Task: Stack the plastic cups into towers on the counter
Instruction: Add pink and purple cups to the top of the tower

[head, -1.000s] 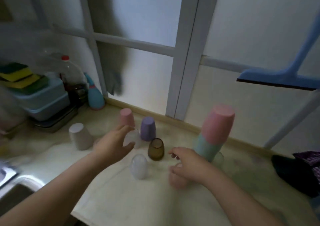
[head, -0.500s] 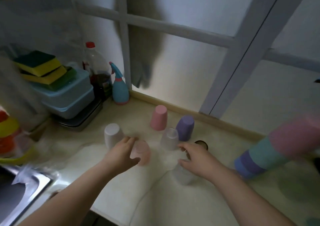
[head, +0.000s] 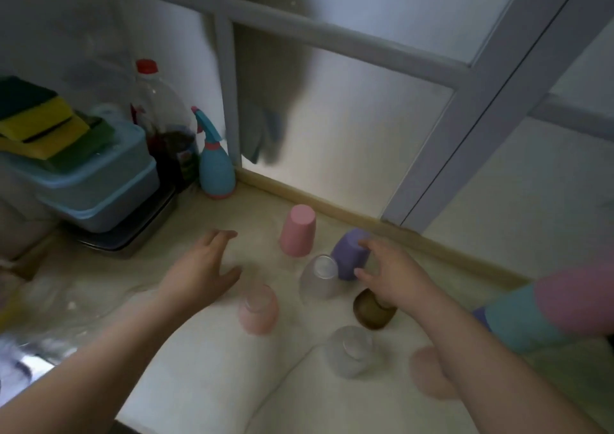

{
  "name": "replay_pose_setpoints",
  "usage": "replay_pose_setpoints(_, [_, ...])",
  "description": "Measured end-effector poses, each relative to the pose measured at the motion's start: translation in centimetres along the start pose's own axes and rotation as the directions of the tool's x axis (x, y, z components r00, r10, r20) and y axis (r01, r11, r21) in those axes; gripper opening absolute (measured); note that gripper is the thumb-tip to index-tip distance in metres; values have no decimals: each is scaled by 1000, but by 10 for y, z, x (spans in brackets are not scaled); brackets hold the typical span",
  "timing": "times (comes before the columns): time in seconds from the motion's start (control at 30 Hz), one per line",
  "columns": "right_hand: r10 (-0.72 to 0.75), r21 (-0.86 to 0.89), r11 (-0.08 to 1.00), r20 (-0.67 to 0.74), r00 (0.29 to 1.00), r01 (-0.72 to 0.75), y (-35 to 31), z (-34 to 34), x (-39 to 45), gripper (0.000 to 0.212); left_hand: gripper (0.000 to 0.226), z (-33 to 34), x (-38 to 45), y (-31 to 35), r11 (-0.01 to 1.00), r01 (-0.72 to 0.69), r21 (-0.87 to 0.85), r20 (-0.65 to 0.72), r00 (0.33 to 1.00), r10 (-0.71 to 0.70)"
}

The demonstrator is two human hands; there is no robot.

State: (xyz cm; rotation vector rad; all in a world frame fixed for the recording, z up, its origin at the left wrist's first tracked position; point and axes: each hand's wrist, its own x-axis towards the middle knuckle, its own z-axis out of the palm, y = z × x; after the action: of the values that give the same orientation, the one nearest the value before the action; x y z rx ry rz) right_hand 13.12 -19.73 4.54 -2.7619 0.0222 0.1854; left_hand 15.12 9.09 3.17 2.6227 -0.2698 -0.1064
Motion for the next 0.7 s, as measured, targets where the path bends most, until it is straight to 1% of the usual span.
replay_pose_setpoints(0.07, [39, -8, 999, -20, 999, -39, 3, -3, 24, 58, 60, -11, -1, -8, 999, 42, 4, -19, 999, -42])
replay_pose_setpoints(0.13, [81, -16, 997, 1, 997, -81, 7, 1, 46, 62, 59, -13, -4, -13, 999, 45, -5, -36, 998, -46])
replay_pose_setpoints(0.27, [135, 10, 991, 105, 985, -137, 15, 25, 68, 69, 56, -4, -7, -16, 1000, 3, -14, -48, 999, -4])
replay_pose_setpoints(0.37, [167, 29, 985, 124, 978, -171, 18, 37, 72, 70, 55, 1, -3, -16, 1000, -17, -17, -52, 999, 16])
replay_pose_setpoints(0.53, [112, 67, 991, 105, 988, -120, 17, 26, 69, 66, 57, 9, 20, 1, 998, -64, -29, -9, 998, 64])
replay_pose_setpoints(0.7, [44, 143, 989, -31, 999, -39, 11, -10, 54, 62, 63, 26, 75, 36, 995, -64, -81, 101, 992, 72])
